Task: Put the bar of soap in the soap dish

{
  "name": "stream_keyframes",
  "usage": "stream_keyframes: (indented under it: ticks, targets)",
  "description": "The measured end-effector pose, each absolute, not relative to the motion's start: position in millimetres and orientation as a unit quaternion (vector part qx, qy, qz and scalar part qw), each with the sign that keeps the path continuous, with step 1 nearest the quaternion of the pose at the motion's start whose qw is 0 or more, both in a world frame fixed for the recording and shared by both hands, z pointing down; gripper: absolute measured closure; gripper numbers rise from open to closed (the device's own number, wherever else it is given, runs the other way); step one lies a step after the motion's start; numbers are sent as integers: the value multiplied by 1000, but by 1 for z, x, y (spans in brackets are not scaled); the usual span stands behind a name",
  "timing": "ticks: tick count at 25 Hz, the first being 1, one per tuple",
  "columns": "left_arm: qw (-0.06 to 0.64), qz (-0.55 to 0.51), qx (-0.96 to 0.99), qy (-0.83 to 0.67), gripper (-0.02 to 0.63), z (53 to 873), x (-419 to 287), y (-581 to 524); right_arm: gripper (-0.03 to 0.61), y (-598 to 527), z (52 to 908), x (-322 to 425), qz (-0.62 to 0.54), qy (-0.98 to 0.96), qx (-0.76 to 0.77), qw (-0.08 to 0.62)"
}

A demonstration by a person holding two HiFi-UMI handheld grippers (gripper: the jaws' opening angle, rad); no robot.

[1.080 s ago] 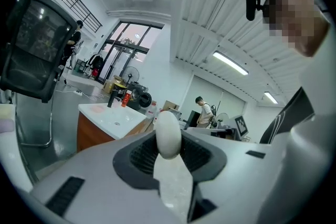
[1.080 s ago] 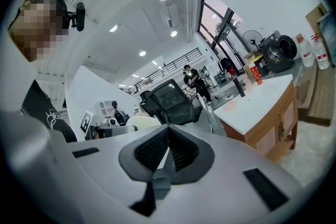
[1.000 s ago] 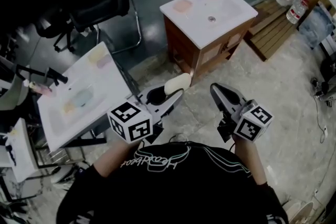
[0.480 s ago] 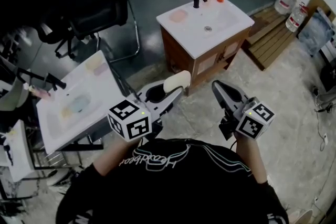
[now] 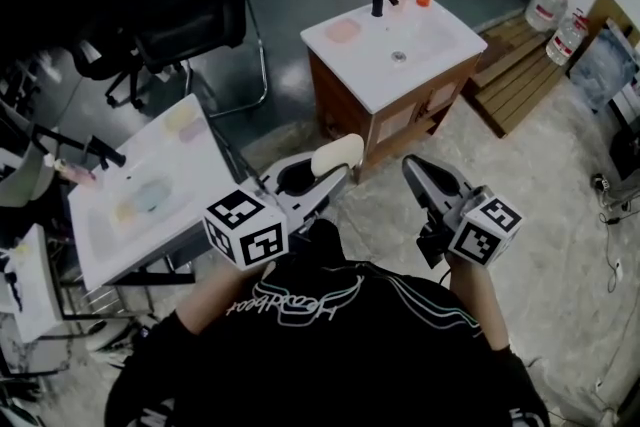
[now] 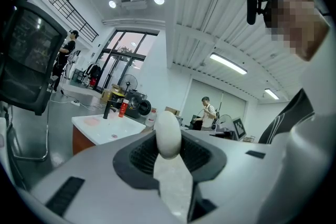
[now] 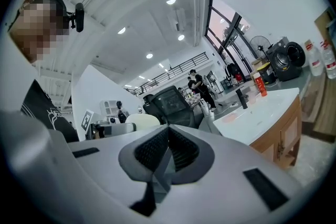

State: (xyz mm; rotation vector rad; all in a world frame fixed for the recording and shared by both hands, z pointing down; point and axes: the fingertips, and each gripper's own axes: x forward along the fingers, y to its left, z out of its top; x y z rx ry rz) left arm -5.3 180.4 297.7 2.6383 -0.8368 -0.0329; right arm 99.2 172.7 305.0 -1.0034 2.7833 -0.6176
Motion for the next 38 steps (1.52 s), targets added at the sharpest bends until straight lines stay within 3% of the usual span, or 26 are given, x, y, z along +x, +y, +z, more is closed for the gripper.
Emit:
stream_keyframes:
  ticks: [20, 38]
  targets:
    - [176, -4, 946, -272, 485, 309, 21, 103, 552, 106, 331, 125, -220, 906, -357, 57]
    - [213, 22, 942, -257, 485, 345, 31, -96, 552, -93, 362, 126, -267, 890, -368, 45]
